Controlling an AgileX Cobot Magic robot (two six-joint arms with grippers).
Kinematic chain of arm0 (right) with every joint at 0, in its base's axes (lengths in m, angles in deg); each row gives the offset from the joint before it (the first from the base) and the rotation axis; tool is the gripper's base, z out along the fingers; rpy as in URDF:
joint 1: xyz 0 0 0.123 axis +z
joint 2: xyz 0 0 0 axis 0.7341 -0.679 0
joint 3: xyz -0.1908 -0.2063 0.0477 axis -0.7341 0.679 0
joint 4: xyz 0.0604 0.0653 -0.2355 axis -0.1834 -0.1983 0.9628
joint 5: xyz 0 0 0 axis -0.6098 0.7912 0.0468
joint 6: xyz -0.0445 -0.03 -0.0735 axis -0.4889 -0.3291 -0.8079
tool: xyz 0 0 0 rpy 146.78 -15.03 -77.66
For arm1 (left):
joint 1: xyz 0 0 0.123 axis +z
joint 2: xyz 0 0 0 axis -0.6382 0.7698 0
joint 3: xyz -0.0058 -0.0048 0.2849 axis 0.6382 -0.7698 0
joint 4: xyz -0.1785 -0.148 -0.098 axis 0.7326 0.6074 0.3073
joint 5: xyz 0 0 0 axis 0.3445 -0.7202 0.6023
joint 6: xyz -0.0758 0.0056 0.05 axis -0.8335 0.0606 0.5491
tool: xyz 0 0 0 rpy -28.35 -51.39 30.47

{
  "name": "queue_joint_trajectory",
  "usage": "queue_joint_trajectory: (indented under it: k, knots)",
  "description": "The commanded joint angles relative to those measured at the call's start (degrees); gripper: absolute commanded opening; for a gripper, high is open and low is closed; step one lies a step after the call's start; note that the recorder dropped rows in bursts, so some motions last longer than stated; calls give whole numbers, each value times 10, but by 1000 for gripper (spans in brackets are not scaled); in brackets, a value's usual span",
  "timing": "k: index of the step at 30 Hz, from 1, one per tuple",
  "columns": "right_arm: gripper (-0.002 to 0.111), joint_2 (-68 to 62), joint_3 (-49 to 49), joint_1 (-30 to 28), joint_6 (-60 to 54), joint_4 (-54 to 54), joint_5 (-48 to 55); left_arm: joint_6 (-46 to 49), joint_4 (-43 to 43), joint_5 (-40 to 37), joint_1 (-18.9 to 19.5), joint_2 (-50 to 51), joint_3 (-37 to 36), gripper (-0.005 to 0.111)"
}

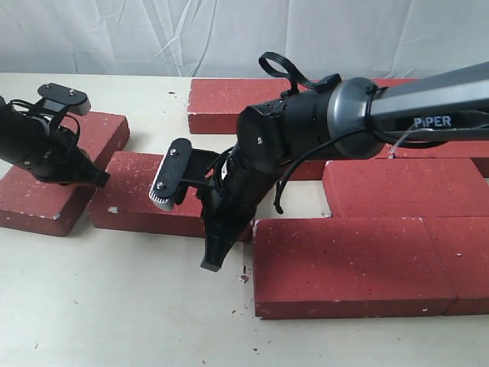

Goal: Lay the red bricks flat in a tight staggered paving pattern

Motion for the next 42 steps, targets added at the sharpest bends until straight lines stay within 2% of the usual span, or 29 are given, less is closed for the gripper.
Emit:
queue_joint_trajectory:
  k: [1,7,20,25,30,35,37,42]
  knots:
    - [-1,1,-3,-3,8,17,-3,3,7,-7,0,1,5,0]
    - [-1,1,-3,-18,75,78,0,3,12,-13,0,1,5,0]
    - [-1,33,-3,-20,75,80,61,19,23,-61,0,1,5,0]
    - [-1,42,-3,-20,74,66,69,20,18,-60,0,1,5,0]
    - [-1,48,-3,-20,74,73,128,27,18,-48,0,1,5,0]
    - [-1,62,-3,-20,93,119,141,27,18,-46,0,1,6,0]
    - [-1,79,-3,-20,141,160,153,27,14,-49,0,1,10,0]
    - [-1,130,31,-70,169,171,149,27,6,-68,0,1,16,0]
